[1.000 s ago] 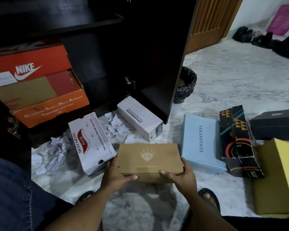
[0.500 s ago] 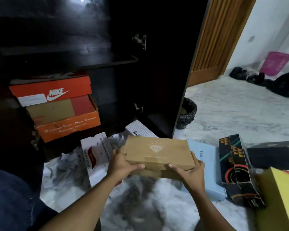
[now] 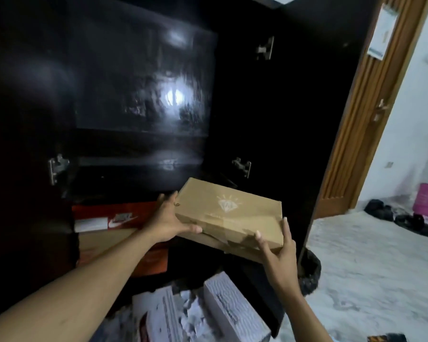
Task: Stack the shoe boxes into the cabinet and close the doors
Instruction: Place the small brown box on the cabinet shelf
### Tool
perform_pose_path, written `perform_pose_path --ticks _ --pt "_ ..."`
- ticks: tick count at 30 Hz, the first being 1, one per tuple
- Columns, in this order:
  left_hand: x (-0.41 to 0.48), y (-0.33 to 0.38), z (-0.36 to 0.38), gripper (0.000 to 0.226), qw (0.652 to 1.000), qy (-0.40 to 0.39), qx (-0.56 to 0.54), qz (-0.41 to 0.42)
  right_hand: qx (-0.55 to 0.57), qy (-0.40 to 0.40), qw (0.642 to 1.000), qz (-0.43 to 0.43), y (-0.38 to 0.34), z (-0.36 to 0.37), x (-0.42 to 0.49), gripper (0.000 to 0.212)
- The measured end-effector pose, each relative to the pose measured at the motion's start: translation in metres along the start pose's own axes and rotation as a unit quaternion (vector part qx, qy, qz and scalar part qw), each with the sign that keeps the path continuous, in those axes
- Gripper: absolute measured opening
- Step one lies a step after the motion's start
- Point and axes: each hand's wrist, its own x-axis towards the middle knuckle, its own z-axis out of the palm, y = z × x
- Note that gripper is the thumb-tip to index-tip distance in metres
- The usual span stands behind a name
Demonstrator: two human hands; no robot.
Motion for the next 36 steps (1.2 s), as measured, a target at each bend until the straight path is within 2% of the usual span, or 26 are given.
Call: perform_pose_path --ticks 4,7,12,14,15,17,19,23,29,31,36 --pt "0.066 -0.020 -0.024 0.130 0.997 0.060 0.045 0.010 0.004 0.013 1.000 -0.023 -0.004 0.055 0.050 0.088" --pt "0.113 -0.030 -0.026 0.126 0.995 0.097 0.020 0.017 0.010 0.036 0.999 -0.028 0.000 0.091 0.083 0.091" --pt "0.167 -0.044 0.000 0.113 0.988 0.148 -0.026 -0.028 -0.005 0.045 0.998 -0.037 0.022 0.132 0.117 0.082" --pt "0.183 -0.046 0.014 0.102 0.981 0.180 -0.059 -0.045 -0.021 0.024 0.998 -0.059 0.034 0.139 0.121 0.080" --pt "0.191 -0.045 0.022 0.090 0.978 0.188 -0.070 -0.051 -0.035 0.004 0.996 -0.078 0.040 0.141 0.123 0.079" --pt "0.204 -0.040 0.038 0.059 0.980 0.176 -0.077 -0.052 -0.074 -0.037 0.990 -0.114 0.049 0.145 0.130 0.078" --pt "0.212 -0.032 0.052 0.043 0.983 0.150 -0.095 -0.038 -0.123 -0.057 0.980 -0.144 0.056 0.148 0.142 0.079" --pt "0.218 -0.017 0.070 0.041 0.984 0.099 -0.145 -0.014 -0.206 -0.098 0.961 -0.156 0.058 0.155 0.174 0.081" --pt "0.244 -0.023 0.074 0.061 0.992 0.087 -0.093 0.008 -0.299 -0.187 0.925 -0.144 0.059 0.168 0.217 0.087" --pt "0.256 -0.031 0.074 0.062 0.994 0.091 -0.059 0.001 -0.305 -0.213 0.920 -0.121 0.060 0.171 0.232 0.090" --pt "0.269 -0.039 0.078 0.047 0.995 0.088 -0.027 -0.035 -0.267 -0.272 0.922 -0.064 0.063 0.160 0.252 0.090"
